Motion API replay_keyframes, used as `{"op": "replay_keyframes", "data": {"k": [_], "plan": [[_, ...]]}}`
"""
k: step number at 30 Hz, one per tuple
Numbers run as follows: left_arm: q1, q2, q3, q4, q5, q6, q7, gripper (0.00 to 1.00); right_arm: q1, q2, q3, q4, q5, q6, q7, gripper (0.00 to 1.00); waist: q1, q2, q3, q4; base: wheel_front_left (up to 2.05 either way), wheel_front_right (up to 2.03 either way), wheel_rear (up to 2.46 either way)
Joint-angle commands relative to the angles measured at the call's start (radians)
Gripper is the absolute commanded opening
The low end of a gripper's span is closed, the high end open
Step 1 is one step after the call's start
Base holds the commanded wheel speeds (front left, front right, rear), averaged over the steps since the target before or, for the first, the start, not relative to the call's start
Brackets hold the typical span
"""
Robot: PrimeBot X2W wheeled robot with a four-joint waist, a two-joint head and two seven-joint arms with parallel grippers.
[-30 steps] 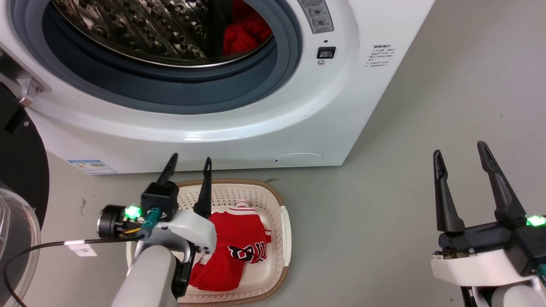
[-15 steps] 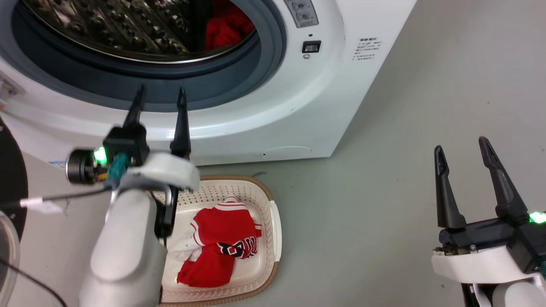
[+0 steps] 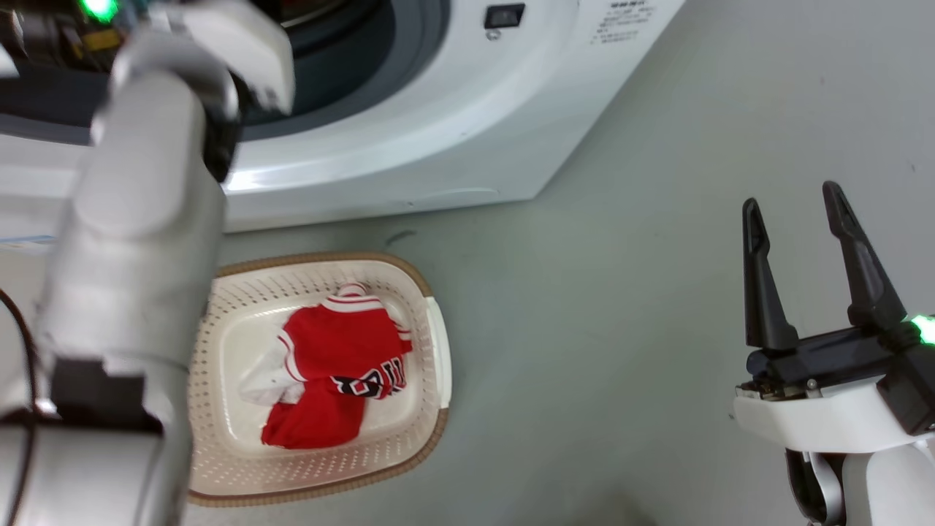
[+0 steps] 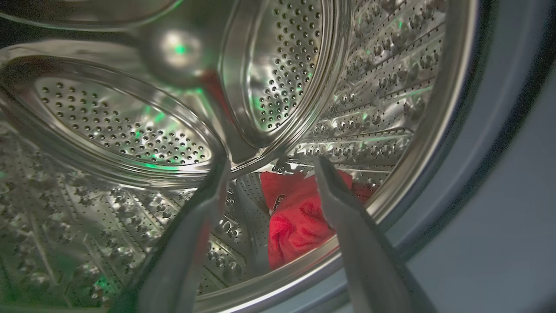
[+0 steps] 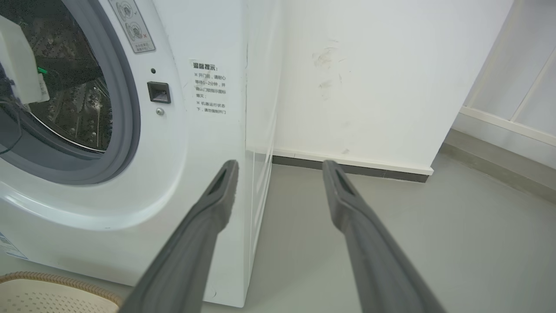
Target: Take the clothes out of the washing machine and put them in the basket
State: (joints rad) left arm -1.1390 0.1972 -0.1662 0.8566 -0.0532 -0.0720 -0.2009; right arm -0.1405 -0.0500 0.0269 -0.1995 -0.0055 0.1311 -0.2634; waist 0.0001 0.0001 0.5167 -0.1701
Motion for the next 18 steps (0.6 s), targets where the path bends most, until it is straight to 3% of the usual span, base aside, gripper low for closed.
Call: {"op": "replay_keyframes", "data": {"k": [1,10,18], "plan": [[-0.027,0.011,-0.005,0.02,0.006,-0.007,0.014,1.0,-0.013,-0.001,0.003,-0.004,0.003,-0.001,-0.002,1.0,-0.0001,-0.0001,0.038,-0.03,0.0,0.0,0.0],[-0.334,0.043,-0.052,0.258,-0.021,-0.052,0.274,1.0,-0.058,-0.001,0.009,-0.011,0.035,-0.001,-0.002,1.0,-0.0001,-0.0001,0.141,-0.087,0.0,0.0,0.0],[-0.458,0.045,-0.093,0.361,-0.109,-0.057,0.475,1.0,-0.092,-0.001,0.02,-0.021,0.055,-0.001,-0.002,1.0,-0.0001,-0.0001,0.213,-0.12,0.0,0.0,0.0]]}}
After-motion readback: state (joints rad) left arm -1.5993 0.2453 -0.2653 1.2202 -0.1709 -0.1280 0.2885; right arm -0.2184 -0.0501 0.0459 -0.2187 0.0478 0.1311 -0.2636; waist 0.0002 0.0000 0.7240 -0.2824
